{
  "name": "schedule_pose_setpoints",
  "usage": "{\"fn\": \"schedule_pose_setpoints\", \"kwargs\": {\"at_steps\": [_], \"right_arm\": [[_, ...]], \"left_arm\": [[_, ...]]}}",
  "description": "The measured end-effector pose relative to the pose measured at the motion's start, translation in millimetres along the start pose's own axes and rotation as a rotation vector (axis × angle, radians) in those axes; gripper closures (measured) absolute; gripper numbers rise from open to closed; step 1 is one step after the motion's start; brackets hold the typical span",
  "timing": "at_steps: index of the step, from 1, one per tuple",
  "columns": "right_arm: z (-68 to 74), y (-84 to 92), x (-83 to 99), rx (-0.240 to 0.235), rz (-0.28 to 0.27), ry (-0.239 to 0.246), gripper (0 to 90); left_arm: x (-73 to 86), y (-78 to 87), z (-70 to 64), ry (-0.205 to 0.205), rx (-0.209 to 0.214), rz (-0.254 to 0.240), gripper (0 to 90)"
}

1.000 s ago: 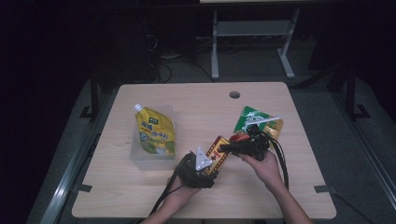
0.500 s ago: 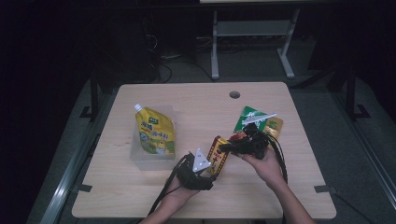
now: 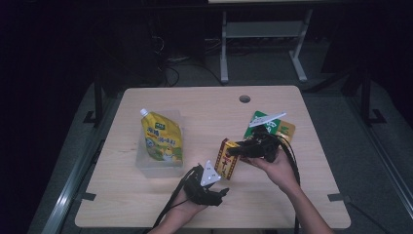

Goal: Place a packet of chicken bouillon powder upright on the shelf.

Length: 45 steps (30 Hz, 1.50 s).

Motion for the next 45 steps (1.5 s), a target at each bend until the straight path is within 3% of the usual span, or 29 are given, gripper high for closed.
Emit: {"fn": "schedule_pose_setpoints", "kwargs": {"at_steps": [11, 12, 16, 28, 33, 43, 44, 45], "right_arm": [[10.0, -12.9, -15.4, -0.026, 0.003, 0.091, 67.0], [11.4, -13.6, -16.6, -0.029, 0.002, 0.096, 67.0], [14.7, -16.1, -21.2, -0.049, 0.000, 0.116, 67.0], [24.2, -23.6, -32.9, -0.100, -0.001, 0.170, 66.9], [33.0, -24.4, -41.6, -0.125, -0.015, 0.199, 66.9], [52.5, -38.4, -57.7, -0.185, 0.013, 0.268, 66.9], [56.5, -41.7, -60.3, -0.214, 0.009, 0.290, 66.9], [56.5, -41.7, -60.3, -0.214, 0.009, 0.290, 66.9]], "left_arm": [[3.5, 4.6, -8.0, -0.007, 0.061, 0.017, 28.6], [4.1, 5.0, -10.4, 0.020, 0.075, 0.019, 28.3], [5.4, 5.8, -12.9, 0.019, 0.090, 0.018, 27.9], [6.9, 5.7, -20.0, -0.002, 0.101, -0.008, 28.5], [8.0, 4.5, -22.1, -0.001, 0.111, -0.006, 28.4], [9.9, 3.1, -23.6, -0.008, 0.126, 0.005, 28.3], [10.1, 3.6, -23.9, -0.007, 0.127, 0.004, 28.3], [10.1, 3.6, -23.9, -0.007, 0.127, 0.004, 28.3]]}}
Point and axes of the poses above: each handheld gripper's, and its own axes: y roughly backward along the jaws, x roughly out of its underside, z roughly to its left, the point moved 2 cm from there along -y, roughly forward along the jaws, and after that the axes turned 15 degrees about -z, right-handed, at the moved point
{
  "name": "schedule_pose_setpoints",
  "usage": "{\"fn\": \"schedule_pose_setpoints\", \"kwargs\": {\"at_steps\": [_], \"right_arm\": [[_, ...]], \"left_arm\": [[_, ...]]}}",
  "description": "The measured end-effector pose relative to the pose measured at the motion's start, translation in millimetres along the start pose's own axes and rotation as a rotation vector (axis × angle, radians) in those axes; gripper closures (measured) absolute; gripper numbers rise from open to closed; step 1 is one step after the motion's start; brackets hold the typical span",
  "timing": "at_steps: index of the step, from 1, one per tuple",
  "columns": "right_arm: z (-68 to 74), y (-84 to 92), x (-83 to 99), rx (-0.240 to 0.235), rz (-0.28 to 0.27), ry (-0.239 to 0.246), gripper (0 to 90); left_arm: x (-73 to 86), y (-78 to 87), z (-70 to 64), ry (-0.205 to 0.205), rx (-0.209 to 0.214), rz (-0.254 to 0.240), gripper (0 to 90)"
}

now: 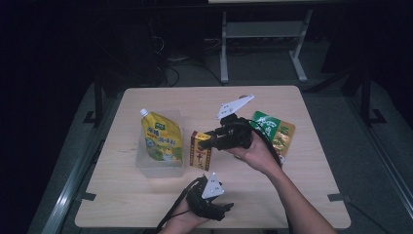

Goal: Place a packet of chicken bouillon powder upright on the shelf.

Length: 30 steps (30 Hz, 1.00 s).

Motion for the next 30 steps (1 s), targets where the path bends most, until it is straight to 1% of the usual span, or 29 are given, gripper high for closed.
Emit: {"fn": "schedule_pose_setpoints", "kwargs": {"at_steps": [1, 2, 3, 4, 6, 7, 9, 11, 15, 16, 19, 20, 22, 23, 24, 25, 28, 30], "right_arm": [[2.4, -4.7, -2.8, -0.015, -0.001, 0.010, 66.9], [2.4, -4.7, -2.8, -0.015, -0.001, 0.010, 66.9], [5.0, -9.9, -5.6, -0.028, 0.000, 0.030, 66.9], [5.0, -9.9, -5.6, -0.028, 0.000, 0.030, 66.9], [8.0, -16.6, -10.6, -0.048, -0.002, 0.038, 66.9], [9.4, -19.5, -13.5, -0.057, -0.002, 0.036, 67.0], [10.6, -23.6, -17.3, -0.066, -0.008, 0.047, 66.9], [11.4, -28.7, -21.2, -0.075, -0.003, 0.063, 66.9], [12.0, -38.6, -26.8, -0.083, -0.008, 0.067, 66.9], [12.2, -40.9, -27.8, -0.094, -0.008, 0.060, 67.0], [12.1, -47.9, -30.0, -0.104, -0.004, 0.073, 67.0], [13.1, -49.8, -30.7, -0.110, -0.003, 0.069, 66.9], [12.1, -54.4, -31.9, -0.119, -0.005, 0.082, 66.9], [12.3, -56.8, -32.4, -0.127, -0.001, 0.071, 66.9], [11.5, -59.2, -32.9, -0.130, 0.007, 0.074, 66.9], [10.4, -61.7, -33.2, -0.131, 0.008, 0.083, 66.9], [9.6, -67.9, -34.4, -0.142, 0.011, 0.069, 66.9], [9.1, -72.3, -34.5, -0.135, 0.017, 0.079, 66.9]], "left_arm": [[-0.4, 0.3, 0.9, -0.011, -0.002, -0.002, 28.3], [-0.4, 0.3, 0.9, -0.011, -0.002, -0.002, 28.3], [0.3, -0.9, 0.2, 0.001, 0.003, -0.005, 28.3], [0.3, -0.9, 0.2, 0.001, 0.003, -0.005, 28.3], [0.8, -1.4, 0.3, -0.001, 0.006, -0.002, 28.3], [1.2, -2.2, -0.5, 0.010, 0.009, -0.008, 28.3], [1.1, -2.1, -0.6, 0.013, 0.012, -0.011, 28.3], [0.9, -1.7, -0.6, 0.014, 0.012, -0.013, 28.3], [0.9, -1.2, -0.3, 0.016, 0.012, -0.014, 28.2], [0.9, -1.1, -0.2, 0.016, 0.013, -0.015, 28.2], [0.8, -0.9, -0.1, 0.017, 0.013, -0.016, 28.2], [0.8, -1.0, 0.0, 0.018, 0.013, -0.018, 28.2], [0.7, -1.0, 0.2, 0.021, 0.014, -0.019, 28.2], [0.7, -1.0, 0.2, 0.021, 0.014, -0.019, 28.2], [0.7, -0.9, 0.8, 0.023, 0.013, -0.019, 28.2], [0.6, -1.0, 0.6, 0.028, 0.012, -0.024, 28.2], [0.4, -0.6, 1.3, 0.028, 0.014, -0.023, 28.2], [0.2, -0.4, 1.3, 0.028, 0.013, -0.020, 28.2]]}}
Point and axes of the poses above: each handheld gripper's, and its own axes: y roughly backward along the jaws, x roughly out of its underside, z roughly to its left, the point moved 2 cm from there along -y, roughly forward along the jaws, and after that the axes turned 15 degrees about -z, right-handed, at the moved point
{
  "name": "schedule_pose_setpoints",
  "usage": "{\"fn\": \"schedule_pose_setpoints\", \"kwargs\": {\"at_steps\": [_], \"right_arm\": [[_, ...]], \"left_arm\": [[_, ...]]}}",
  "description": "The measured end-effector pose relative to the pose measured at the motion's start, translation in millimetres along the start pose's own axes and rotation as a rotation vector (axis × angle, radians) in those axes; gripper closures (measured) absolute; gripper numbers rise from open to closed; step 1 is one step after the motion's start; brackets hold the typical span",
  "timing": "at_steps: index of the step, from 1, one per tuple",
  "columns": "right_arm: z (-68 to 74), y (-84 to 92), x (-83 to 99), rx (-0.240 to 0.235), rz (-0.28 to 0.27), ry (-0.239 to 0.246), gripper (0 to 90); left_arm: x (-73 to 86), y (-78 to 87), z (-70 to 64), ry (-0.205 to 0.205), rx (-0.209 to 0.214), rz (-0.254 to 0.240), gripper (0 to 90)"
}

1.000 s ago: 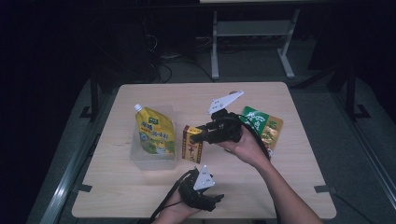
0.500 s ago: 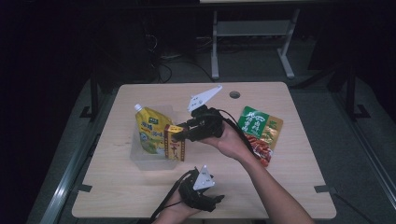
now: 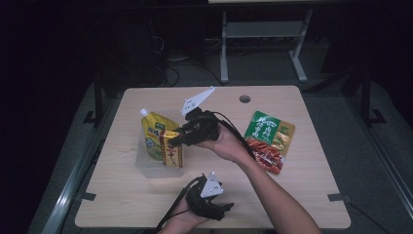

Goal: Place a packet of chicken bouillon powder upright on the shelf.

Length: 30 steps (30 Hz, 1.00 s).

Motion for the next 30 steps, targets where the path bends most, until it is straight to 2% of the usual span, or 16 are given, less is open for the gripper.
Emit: {"fn": "schedule_pose_setpoints", "kwargs": {"at_steps": [2, 11, 14, 21, 25, 30], "right_arm": [[-1.3, -3.9, 0.0, 0.002, 0.011, 0.018, 66.9], [-4.5, -15.7, -1.8, 0.018, 0.019, 0.033, 66.9], [-5.6, -19.0, -1.1, 0.012, 0.019, 0.024, 66.9], [-6.0, -27.6, 2.0, 0.013, 0.046, 0.037, 66.9], [-7.0, -30.9, 3.3, 0.006, 0.046, 0.027, 66.8], [-7.0, -39.8, 8.2, 0.008, 0.073, 0.030, 66.8]], "left_arm": [[0.0, 0.3, 0.3, -0.002, 0.001, -0.002, 28.2], [-0.5, 0.5, 0.3, -0.001, 0.004, -0.006, 28.2], [-0.9, 1.5, 1.6, -0.010, 0.003, -0.002, 28.2], [-0.9, 1.3, 1.8, -0.010, 0.003, -0.001, 28.2], [-0.8, 1.4, 1.5, -0.002, 0.003, -0.004, 28.2], [-0.5, 1.4, 1.6, 0.009, 0.004, -0.009, 28.0]]}}
Point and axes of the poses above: each handheld gripper's, and its own axes: y roughly backward along the jaws, x roughly out of its underside, z roughly to its left, the point moved 2 cm from there along -y, roughly forward along the jaws, and after that the axes turned 15 degrees about -z, right-handed, at the moved point
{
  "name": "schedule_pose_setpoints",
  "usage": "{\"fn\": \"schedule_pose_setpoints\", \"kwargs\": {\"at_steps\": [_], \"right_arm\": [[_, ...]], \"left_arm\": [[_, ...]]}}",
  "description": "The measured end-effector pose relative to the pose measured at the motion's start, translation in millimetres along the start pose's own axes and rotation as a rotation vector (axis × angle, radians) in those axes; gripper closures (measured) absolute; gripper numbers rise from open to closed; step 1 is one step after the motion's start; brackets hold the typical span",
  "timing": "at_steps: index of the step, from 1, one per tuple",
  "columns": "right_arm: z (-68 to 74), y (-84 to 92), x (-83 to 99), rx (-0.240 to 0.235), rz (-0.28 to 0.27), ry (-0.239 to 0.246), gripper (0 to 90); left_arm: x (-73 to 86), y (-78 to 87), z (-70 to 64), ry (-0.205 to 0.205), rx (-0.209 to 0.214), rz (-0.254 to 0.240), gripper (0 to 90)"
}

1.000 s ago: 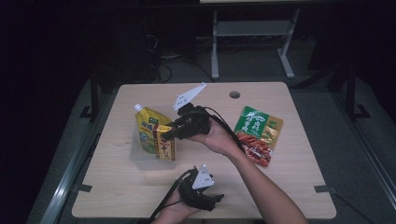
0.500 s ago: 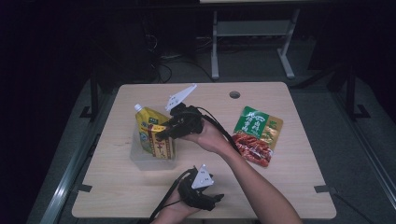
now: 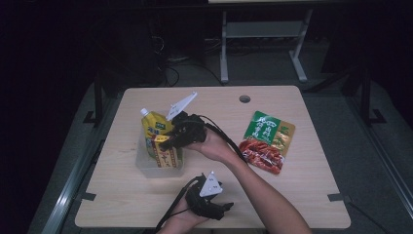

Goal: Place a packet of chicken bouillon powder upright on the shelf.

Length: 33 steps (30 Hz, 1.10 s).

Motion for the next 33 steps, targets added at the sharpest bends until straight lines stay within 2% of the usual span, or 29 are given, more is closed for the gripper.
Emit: {"fn": "schedule_pose_setpoints", "kwargs": {"at_steps": [2, 7, 15, 19, 26, 29, 33], "right_arm": [[-0.2, -2.9, 1.7, 0.000, 0.006, 0.001, 66.8], [0.4, -11.3, 10.4, 0.010, 0.034, 0.004, 66.5], [-0.8, -16.7, 20.3, 0.008, 0.037, -0.020, 65.7], [1.4, -20.1, 24.8, 0.010, 0.075, -0.018, 65.3], [3.1, -21.3, 26.4, 0.004, 0.088, -0.015, 64.1], [2.7, -18.6, 25.5, -0.002, 0.063, -0.034, 66.1], [4.3, -16.8, 25.8, -0.001, 0.069, -0.031, 64.9]], "left_arm": [[-0.4, -0.1, -0.3, 0.010, -0.004, -0.013, 28.1], [-0.2, 0.4, 0.2, 0.005, 0.001, -0.006, 28.1], [-0.3, 0.0, 0.1, 0.017, 0.001, -0.013, 28.1], [-0.1, -0.4, -0.5, 0.016, 0.003, -0.012, 28.1], [-0.1, -0.5, -0.5, 0.015, 0.003, -0.010, 28.1], [-0.2, -0.5, -0.7, 0.009, 0.004, -0.008, 28.1], [-0.1, -1.1, -1.4, 0.005, 0.008, -0.005, 28.0]]}}
Point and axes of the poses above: each handheld gripper's, and its own axes: y roughly backward along the jaws, x roughly out of its underside, z roughly to its left, the point moved 2 cm from there along -y, roughly forward along the jaws, and after that the axes turned 15 degrees about -z, right-handed, at the moved point
